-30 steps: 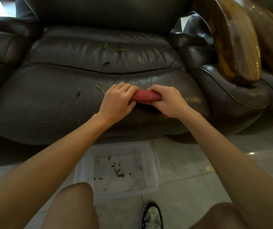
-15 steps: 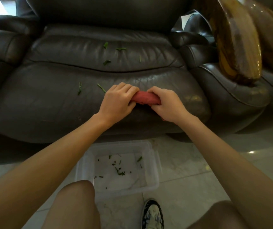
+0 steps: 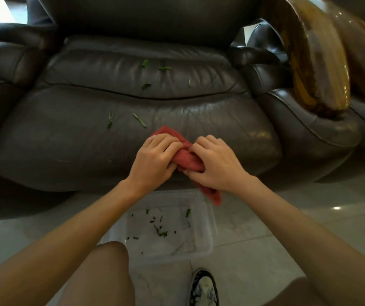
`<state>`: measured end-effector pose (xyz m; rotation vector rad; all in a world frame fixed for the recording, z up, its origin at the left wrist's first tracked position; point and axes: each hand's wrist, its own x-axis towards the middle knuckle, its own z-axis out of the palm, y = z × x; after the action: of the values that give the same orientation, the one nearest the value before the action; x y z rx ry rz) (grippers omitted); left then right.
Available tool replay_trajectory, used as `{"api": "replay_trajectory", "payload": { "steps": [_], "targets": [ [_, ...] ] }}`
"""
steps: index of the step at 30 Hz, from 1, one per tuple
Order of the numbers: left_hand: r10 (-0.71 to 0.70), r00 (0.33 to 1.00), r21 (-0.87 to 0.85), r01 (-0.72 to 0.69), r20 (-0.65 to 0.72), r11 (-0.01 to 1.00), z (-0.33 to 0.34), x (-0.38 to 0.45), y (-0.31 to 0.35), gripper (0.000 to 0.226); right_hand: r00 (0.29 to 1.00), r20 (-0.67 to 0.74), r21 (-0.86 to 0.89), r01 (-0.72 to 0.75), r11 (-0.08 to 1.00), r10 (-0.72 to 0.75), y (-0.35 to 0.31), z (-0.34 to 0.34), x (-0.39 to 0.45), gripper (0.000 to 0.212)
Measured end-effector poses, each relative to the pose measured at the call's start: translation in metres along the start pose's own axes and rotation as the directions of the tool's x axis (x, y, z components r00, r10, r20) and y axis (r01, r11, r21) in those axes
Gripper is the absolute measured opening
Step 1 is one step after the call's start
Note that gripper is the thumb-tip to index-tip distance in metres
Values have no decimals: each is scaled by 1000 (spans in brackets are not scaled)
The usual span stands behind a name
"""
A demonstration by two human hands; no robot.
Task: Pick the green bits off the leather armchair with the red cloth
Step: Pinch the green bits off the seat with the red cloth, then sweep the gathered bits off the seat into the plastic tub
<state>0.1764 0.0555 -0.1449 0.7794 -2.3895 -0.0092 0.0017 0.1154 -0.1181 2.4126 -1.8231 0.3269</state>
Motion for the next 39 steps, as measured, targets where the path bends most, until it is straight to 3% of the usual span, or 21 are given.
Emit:
{"api": "replay_trajectory", "payload": {
  "steps": [3, 7, 10, 14, 16, 18, 21, 25, 28, 32, 35, 39],
  "targets": [
    [-47, 999, -53, 48, 7, 997, -3, 2, 4, 36, 999, -33, 22, -24, 999, 25, -14, 6, 6, 43],
    [-86, 996, -70, 86, 9, 994, -13, 14, -2, 41, 989, -18, 289, -138, 947, 150, -23, 9, 16, 54],
    [-106, 994, -57, 105, -19, 993, -18, 33, -7, 43, 970, -68, 335, -198, 921, 233, -11, -3, 25, 67],
    [-120, 992, -41, 118, -45, 992, -20, 57, -11, 47, 839, -285, 291, -385, 876, 464, 33, -27, 48, 56],
    [-139, 989, -31, 138, -57, 990, -22, 59, -17, 43, 807, -331, 206, -444, 872, 489, 56, -28, 55, 53],
    [-185, 981, -15, 184, -59, 983, -25, 53, -29, 38, 856, -233, 144, -439, 887, 462, 76, -14, 61, 61],
    [-303, 951, 24, 305, -67, 952, -34, 34, -60, 34, 890, 59, 170, -455, 874, 452, 88, 16, 67, 80],
    [-513, 853, 89, 521, -95, 849, -51, -1, -110, 39, 923, 76, 276, -382, 882, 376, 84, 27, 87, 71],
    [-599, 796, 119, 606, -86, 787, -57, -18, -133, 45, 970, 85, 332, -242, 912, 227, 65, 28, 113, 63],
    [-607, 786, 71, 616, -115, 784, -54, -20, -135, 46, 991, 133, 412, -70, 909, 16, 38, 27, 147, 61],
    [-606, 782, 61, 618, -143, 784, -54, -21, -134, 47, 966, 223, 429, 24, 903, -131, 22, 23, 169, 64],
    [-591, 794, 55, 602, -145, 796, -53, -21, -135, 54, 923, 367, 356, -23, 934, -117, 14, 13, 188, 68]
  ]
}}
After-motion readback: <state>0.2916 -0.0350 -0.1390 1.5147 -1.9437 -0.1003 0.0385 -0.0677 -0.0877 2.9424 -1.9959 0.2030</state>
